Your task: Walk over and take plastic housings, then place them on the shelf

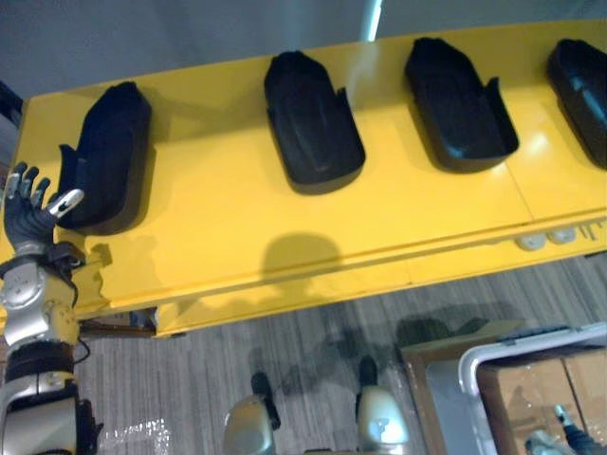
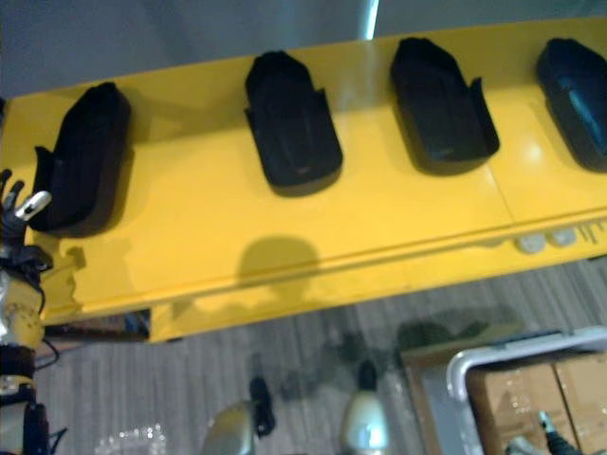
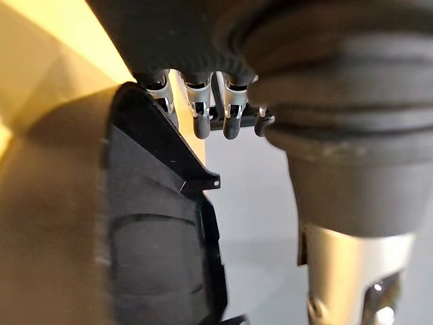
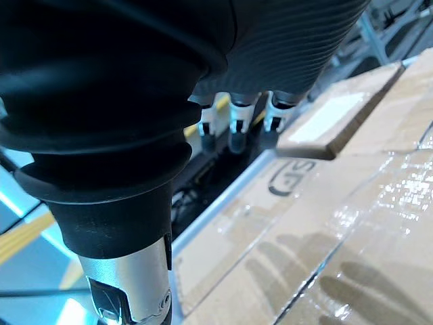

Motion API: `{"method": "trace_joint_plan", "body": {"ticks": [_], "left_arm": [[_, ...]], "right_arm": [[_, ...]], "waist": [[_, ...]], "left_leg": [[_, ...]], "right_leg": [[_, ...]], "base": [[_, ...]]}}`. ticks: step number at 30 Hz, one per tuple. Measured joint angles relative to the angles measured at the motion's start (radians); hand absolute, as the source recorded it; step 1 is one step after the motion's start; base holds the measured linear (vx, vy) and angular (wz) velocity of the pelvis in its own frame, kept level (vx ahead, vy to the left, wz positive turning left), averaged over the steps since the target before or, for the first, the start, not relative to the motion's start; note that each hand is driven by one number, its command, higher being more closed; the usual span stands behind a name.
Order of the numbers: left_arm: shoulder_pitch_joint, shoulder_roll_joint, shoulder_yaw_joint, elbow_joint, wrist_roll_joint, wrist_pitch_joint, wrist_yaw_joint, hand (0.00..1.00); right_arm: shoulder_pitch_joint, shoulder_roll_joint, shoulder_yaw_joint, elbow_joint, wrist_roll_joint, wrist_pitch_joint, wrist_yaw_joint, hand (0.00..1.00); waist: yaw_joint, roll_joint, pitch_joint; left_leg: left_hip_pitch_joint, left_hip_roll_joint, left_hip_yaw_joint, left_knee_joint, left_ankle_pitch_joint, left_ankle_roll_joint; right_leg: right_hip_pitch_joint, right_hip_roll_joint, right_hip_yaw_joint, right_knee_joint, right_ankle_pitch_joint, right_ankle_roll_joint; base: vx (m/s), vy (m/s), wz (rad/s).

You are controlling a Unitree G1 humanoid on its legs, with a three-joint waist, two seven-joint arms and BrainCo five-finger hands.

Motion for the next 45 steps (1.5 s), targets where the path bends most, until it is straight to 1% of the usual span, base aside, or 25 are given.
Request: {"method": "trace_joint_plan", "body": {"ticks": [4, 7, 9, 12, 15, 18, 22, 31, 35, 38, 39, 40, 41, 42, 43, 44, 45], "left_arm": [[0.000, 0.000, -0.002, 0.005, -0.002, 0.001, -0.040, 0.00], [0.000, 0.000, -0.002, 0.006, -0.034, 0.003, -0.069, 0.00], [0.000, 0.000, -0.002, 0.006, -0.037, 0.010, -0.099, 0.00], [0.001, 0.000, -0.003, 0.006, -0.038, 0.019, -0.115, 0.00], [0.002, 0.000, -0.007, 0.007, -0.038, 0.039, -0.138, 0.00], [0.003, 0.000, -0.030, 0.007, -0.039, 0.040, -0.143, 0.00], [0.008, 0.000, -0.032, 0.007, -0.040, 0.041, -0.171, 0.00], [0.011, 0.000, -0.033, 0.007, -0.040, 0.047, -0.171, 0.00], [0.021, 0.000, -0.033, 0.007, -0.042, 0.063, -0.167, 0.00], [0.038, 0.000, -0.033, 0.006, -0.068, 0.078, -0.159, 0.00], [0.042, 0.000, -0.032, 0.004, -0.067, 0.077, -0.142, 0.00], [0.049, 0.000, -0.030, -0.004, -0.066, 0.075, -0.123, 0.00], [0.052, 0.000, -0.030, -0.009, -0.063, 0.073, -0.116, 0.00], [0.083, 0.000, -0.029, -0.044, -0.051, 0.058, -0.083, 0.00], [0.095, -0.002, -0.027, -0.059, -0.038, 0.049, -0.073, 0.00], [0.149, -0.008, -0.014, -0.117, -0.014, 0.023, -0.037, 0.00], [0.202, -0.021, 0.022, -0.163, 0.023, -0.008, 0.000, 0.00]], "right_arm": [[-0.003, -0.016, -0.001, -0.003, -0.001, 0.000, 0.014, 0.00], [-0.010, -0.019, -0.001, -0.003, -0.001, 0.000, 0.016, 0.00], [-0.013, -0.019, -0.001, -0.003, -0.002, 0.000, 0.017, 0.00], [-0.014, -0.019, -0.002, -0.003, -0.011, 0.000, 0.017, 0.00], [-0.015, -0.019, -0.003, -0.003, -0.023, 0.000, 0.018, 0.00], [-0.016, -0.019, -0.004, -0.003, -0.037, 0.000, 0.018, 0.00], [-0.018, -0.023, -0.010, -0.003, -0.037, 0.001, 0.018, 0.00], [-0.019, -0.031, -0.011, -0.003, -0.038, 0.001, 0.019, 0.00], [-0.019, -0.031, -0.011, 0.004, -0.038, 0.000, 0.020, 0.00], [-0.016, -0.027, -0.012, 0.009, -0.044, -0.014, 0.013, 0.00], [-0.015, -0.026, -0.012, 0.005, -0.080, -0.030, -0.029, 0.00], [-0.015, -0.021, -0.012, -0.015, -0.088, -0.046, -0.074, 0.00], [-0.015, -0.020, -0.012, -0.025, -0.092, -0.046, -0.089, 0.00], [-0.011, -0.014, -0.012, -0.084, -0.124, -0.047, -0.159, 0.00], [-0.008, -0.012, -0.012, -0.112, -0.136, -0.047, -0.185, 0.00], [0.002, -0.012, -0.012, -0.210, -0.187, -0.045, -0.267, 0.00], [0.004, -0.012, -0.014, -0.309, -0.240, -0.044, -0.335, 0.00]], "waist": [[0.000, 0.006, 0.005], [0.000, 0.010, 0.008], [0.000, 0.012, 0.009], [0.000, 0.014, 0.009], [0.000, 0.015, 0.010], [0.000, 0.019, 0.012], [-0.001, 0.029, 0.018], [-0.002, 0.032, 0.019], [-0.004, 0.034, 0.018], [-0.003, 0.037, 0.014], [0.000, 0.039, 0.012], [0.000, 0.039, 0.011], [0.000, 0.039, 0.010], [-0.001, 0.039, -0.003], [-0.001, 0.039, -0.005], [0.003, 0.037, -0.026], [0.005, 0.034, -0.053]], "left_leg": [[0.000, 0.001, 0.002, 0.000, -0.001, 0.001], [0.000, 0.001, 0.003, 0.000, -0.002, 0.001], [0.001, 0.001, 0.003, 0.000, -0.002, 0.002], [0.002, 0.001, 0.004, 0.001, -0.002, 0.002], [0.002, 0.002, 0.004, 0.008, -0.003, 0.003], [0.002, 0.002, 0.005, 0.015, -0.007, 0.004], [0.002, 0.002, 0.007, 0.016, -0.007, 0.004], [0.005, 0.002, 0.009, 0.014, -0.007, 0.004], [0.023, 0.002, 0.012, 0.008, -0.007, 0.004], [0.037, 0.000, 0.012, -0.004, -0.006, 0.004], [0.037, 0.000, 0.010, -0.004, -0.006, 0.004], [0.039, -0.001, 0.003, -0.004, -0.006, 0.004], [0.039, -0.001, 0.001, -0.005, -0.006, 0.004], [0.036, -0.001, -0.009, -0.006, -0.006, 0.004], [0.037, -0.001, -0.012, -0.006, -0.006, 0.004], [0.038, -0.001, -0.014, -0.010, -0.006, 0.004], [0.041, -0.002, -0.015, -0.018, -0.005, 0.003]], "right_leg": [[0.000, 0.001, 0.000, 0.000, 0.000, 0.000], [0.000, 0.001, 0.001, 0.000, 0.000, 0.000], [0.000, 0.001, 0.001, 0.000, 0.000, 0.000], [0.001, 0.001, 0.001, 0.000, 0.000, 0.000], [0.003, 0.001, 0.001, 0.001, 0.000, 0.000], [0.005, 0.000, 0.003, 0.002, 0.000, 0.000], [0.004, 0.000, 0.004, 0.003, 0.001, 0.001], [0.005, 0.000, 0.004, 0.002, 0.002, 0.003], [0.024, 0.000, 0.004, -0.007, 0.004, 0.006], [0.042, 0.000, 0.002, -0.024, 0.009, 0.009], [0.047, 0.000, 0.000, -0.031, 0.011, 0.010], [0.058, 0.000, -0.006, -0.038, 0.012, 0.011], [0.059, 0.000, -0.008, -0.038, 0.012, 0.011], [0.064, -0.001, -0.019, -0.045, 0.012, 0.011], [0.070, -0.001, -0.024, -0.050, 0.013, 0.010], [0.077, -0.001, -0.028, -0.058, 0.014, 0.010], [0.080, -0.001, -0.030, -0.067, 0.014, 0.010]], "base": [[0.00, 0.000, 0.00], [0.00, 0.000, 0.00], [0.00, 0.000, 0.00], [0.00, 0.000, 0.00], [0.00, 0.000, 0.00], [0.00, 0.000, 0.00], [0.00, 0.000, 0.00], [0.00, 0.000, 0.00], [0.00, 0.000, -0.02], [0.00, 0.000, 0.00], [0.01, 0.002, 0.09], [0.01, 0.002, 0.09], [0.02, -0.004, 0.13], [0.02, -0.006, 0.11], [0.04, -0.002, 0.16], [0.06, 0.000, 0.11], [0.07, 0.000, 0.08]]}}
